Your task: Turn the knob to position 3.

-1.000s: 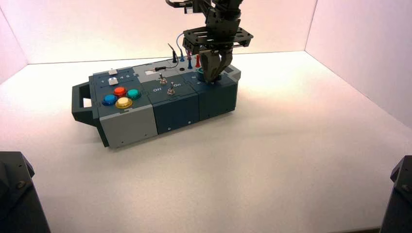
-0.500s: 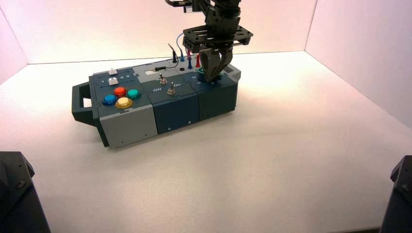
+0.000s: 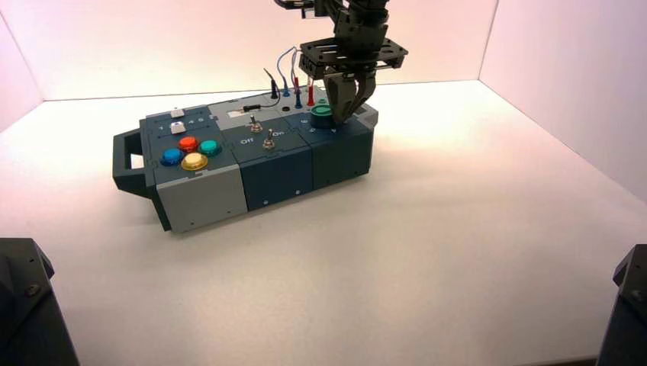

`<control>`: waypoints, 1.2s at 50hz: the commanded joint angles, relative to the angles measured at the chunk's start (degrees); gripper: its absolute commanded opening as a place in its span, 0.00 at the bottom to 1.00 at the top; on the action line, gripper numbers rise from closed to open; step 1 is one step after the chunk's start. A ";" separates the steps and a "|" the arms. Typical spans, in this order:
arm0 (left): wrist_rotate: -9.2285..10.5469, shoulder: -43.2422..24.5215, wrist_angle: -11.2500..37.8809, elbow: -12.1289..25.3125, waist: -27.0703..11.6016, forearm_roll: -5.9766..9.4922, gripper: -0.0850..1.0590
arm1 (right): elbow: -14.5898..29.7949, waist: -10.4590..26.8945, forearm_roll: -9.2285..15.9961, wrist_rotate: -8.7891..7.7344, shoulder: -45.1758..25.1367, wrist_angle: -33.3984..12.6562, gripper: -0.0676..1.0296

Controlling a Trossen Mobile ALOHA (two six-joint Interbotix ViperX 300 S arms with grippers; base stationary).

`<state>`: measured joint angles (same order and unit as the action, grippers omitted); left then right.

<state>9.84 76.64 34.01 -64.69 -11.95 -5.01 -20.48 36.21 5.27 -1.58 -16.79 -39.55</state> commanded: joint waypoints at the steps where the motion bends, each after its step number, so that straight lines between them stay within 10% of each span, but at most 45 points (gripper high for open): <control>1: 0.35 -0.62 -0.35 0.79 0.00 0.00 0.05 | 1.67 0.00 0.18 -0.09 1.23 0.26 0.04; 60: 0.26 -0.53 -0.35 0.79 0.00 0.00 0.05 | 3.08 0.97 1.41 -0.09 0.97 -0.53 0.04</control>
<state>9.84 76.64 33.93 -64.69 -11.95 -5.01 -19.86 36.74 6.33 -1.58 -16.88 -40.34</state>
